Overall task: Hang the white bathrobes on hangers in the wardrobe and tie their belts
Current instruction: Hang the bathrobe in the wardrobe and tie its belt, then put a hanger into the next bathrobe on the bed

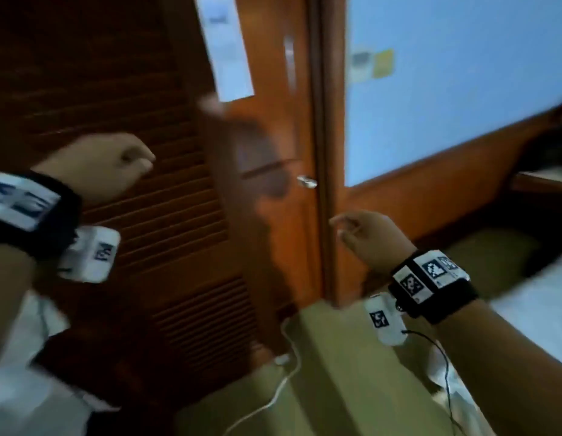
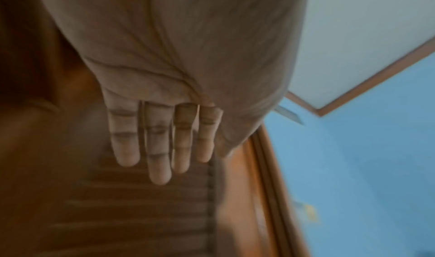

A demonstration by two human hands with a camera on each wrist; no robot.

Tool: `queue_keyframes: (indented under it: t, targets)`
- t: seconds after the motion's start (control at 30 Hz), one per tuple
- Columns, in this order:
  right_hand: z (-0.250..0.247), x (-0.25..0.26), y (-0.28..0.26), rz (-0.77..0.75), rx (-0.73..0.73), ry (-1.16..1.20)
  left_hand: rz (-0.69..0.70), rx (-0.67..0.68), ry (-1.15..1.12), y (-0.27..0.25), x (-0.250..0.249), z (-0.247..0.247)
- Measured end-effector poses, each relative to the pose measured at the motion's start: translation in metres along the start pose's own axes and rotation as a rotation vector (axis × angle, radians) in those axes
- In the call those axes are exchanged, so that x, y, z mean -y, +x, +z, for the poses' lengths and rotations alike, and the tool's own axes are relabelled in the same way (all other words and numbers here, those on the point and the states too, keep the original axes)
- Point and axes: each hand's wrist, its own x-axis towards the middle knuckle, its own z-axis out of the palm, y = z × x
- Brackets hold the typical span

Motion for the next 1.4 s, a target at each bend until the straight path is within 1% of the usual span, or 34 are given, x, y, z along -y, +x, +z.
queue_keyframes:
  t: [0.03, 0.07, 0.17, 0.2, 0.23, 0.27, 0.33, 0.37, 0.43, 0.5, 0.57, 0.63, 0.77, 0.87, 1.0, 1.13, 1.27, 1.4]
  targets:
    - [-0.032, -0.046, -0.028, 0.110, -0.051, -0.021, -0.059, 0.077, -0.144, 0.015, -0.064, 0.029]
    - [-0.064, -0.091, -0.061, 0.214, -0.100, -0.025, 0.060, 0.112, -0.162, 0.029, -0.122, 0.082]
    - [-0.159, -0.208, -0.180, 0.520, -0.267, -0.073, 0.228, 0.379, -0.357, 0.048, -0.302, 0.248]
    - [-0.189, -0.238, -0.224, 0.631, -0.308, -0.089, 0.298, 0.471, -0.424, 0.050, -0.364, 0.293]
    - [-0.217, -0.263, -0.270, 0.744, -0.344, -0.097, 0.380, 0.561, -0.460, 0.043, -0.433, 0.325]
    - [-0.246, -0.283, -0.318, 0.849, -0.385, -0.108, 0.484, 0.650, -0.500, 0.032, -0.507, 0.349]
    - [-0.298, -0.312, -0.408, 1.024, -0.482, -0.155, 0.648, 0.750, -0.583, 0.006, -0.637, 0.387]
    - [-0.322, -0.321, -0.450, 1.094, -0.541, -0.185, 0.722, 0.806, -0.619, -0.008, -0.698, 0.397]
    - [-0.358, -0.334, -0.522, 1.216, -0.647, -0.234, 0.863, 0.911, -0.651, -0.035, -0.798, 0.411]
    - [-0.383, -0.342, -0.580, 1.316, -0.724, -0.260, 0.993, 0.993, -0.659, -0.062, -0.882, 0.421]
    - [-0.401, -0.350, -0.626, 1.398, -0.778, -0.241, 1.110, 1.062, -0.654, -0.087, -0.954, 0.428]
    - [-0.415, -0.359, -0.664, 1.463, -0.808, -0.213, 1.219, 1.094, -0.643, -0.108, -1.017, 0.434]
    - [-0.450, -0.380, -0.726, 1.573, -0.856, -0.216, 1.339, 1.164, -0.607, -0.138, -1.127, 0.445]
    - [-0.478, -0.400, -0.768, 1.665, -0.906, -0.222, 1.443, 1.165, -0.591, -0.153, -1.204, 0.458]
    - [-0.508, -0.424, -0.822, 1.756, -0.955, -0.165, 1.569, 1.193, -0.497, -0.176, -1.305, 0.476]
    - [-0.535, -0.441, -0.887, 1.840, -1.024, -0.136, 1.690, 1.209, -0.443, -0.220, -1.401, 0.479]
    - [-0.557, -0.458, -0.967, 1.904, -1.046, -0.114, 1.763, 1.229, -0.401, -0.282, -1.486, 0.474]
    - [-0.589, -0.492, -1.072, 1.944, -1.008, -0.116, 1.788, 1.221, -0.394, -0.346, -1.572, 0.472]
